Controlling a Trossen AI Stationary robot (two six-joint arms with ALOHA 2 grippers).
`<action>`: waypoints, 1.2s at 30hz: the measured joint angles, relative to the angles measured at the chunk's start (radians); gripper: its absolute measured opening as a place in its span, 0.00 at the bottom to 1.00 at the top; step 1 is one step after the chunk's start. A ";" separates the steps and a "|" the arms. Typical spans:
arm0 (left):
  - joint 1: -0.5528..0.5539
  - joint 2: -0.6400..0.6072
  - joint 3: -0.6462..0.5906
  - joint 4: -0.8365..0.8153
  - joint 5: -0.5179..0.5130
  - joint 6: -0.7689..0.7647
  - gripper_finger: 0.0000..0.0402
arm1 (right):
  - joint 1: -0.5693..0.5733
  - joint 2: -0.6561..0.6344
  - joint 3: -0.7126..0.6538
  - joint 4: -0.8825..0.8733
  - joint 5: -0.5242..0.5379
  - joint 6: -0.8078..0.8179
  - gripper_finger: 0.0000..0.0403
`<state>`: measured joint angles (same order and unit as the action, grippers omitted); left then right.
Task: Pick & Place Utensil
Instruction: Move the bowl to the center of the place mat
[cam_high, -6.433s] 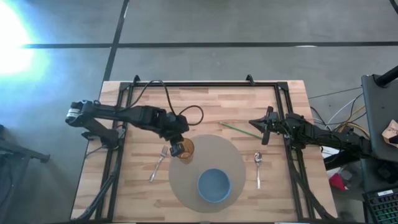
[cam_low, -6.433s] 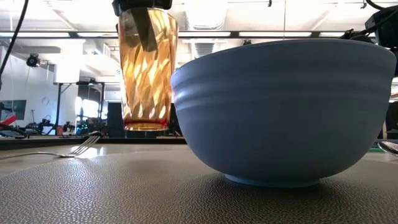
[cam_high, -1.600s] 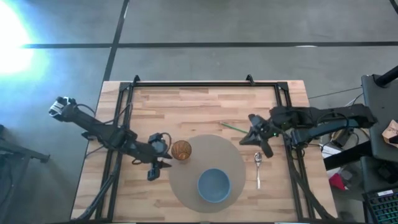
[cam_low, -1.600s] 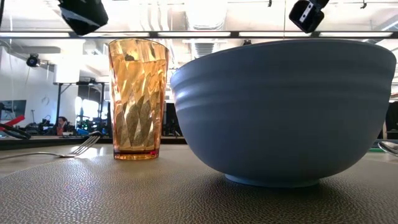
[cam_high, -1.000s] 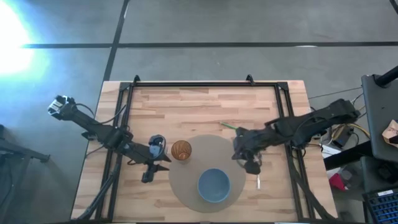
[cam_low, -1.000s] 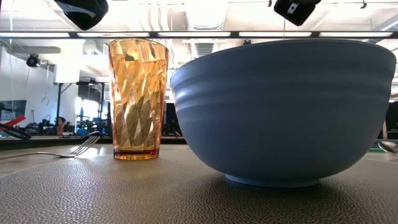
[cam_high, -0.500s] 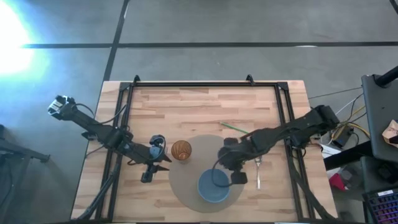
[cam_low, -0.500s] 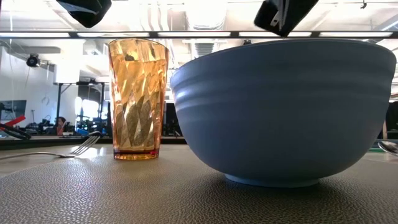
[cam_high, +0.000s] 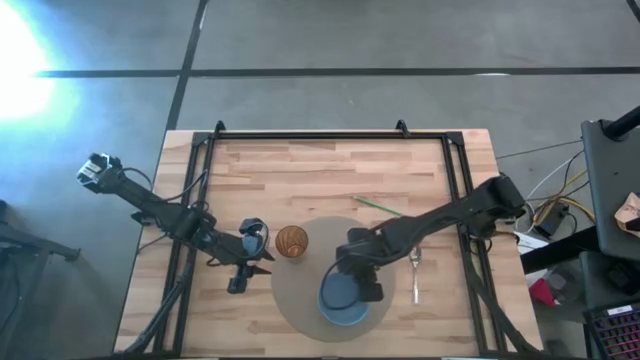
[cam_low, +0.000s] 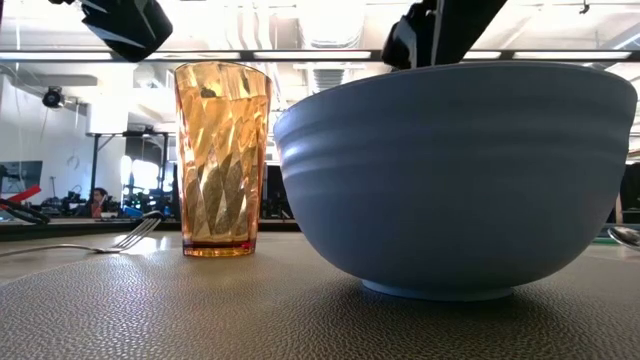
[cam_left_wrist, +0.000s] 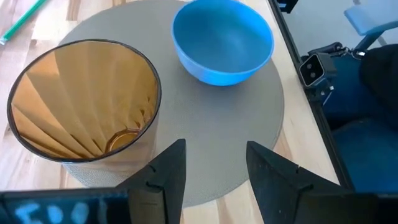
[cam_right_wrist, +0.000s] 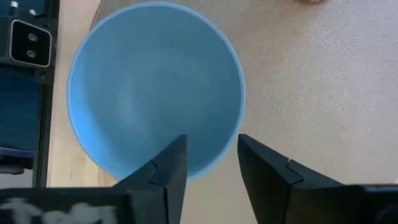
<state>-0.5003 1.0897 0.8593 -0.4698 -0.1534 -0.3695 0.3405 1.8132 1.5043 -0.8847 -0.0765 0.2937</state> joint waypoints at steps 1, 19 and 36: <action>0.000 0.000 0.000 0.000 0.000 -0.002 0.39 | 0.000 0.006 -0.001 0.004 0.000 0.001 0.36; 0.000 0.000 0.000 0.018 0.006 0.002 0.39 | -0.018 0.117 -0.005 0.050 0.046 -0.005 0.34; 0.000 0.000 0.000 0.023 0.007 0.003 0.39 | -0.029 0.130 -0.014 0.053 0.019 0.032 0.06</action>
<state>-0.5003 1.0897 0.8593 -0.4473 -0.1467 -0.3664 0.3118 1.9434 1.4902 -0.8318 -0.0574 0.3260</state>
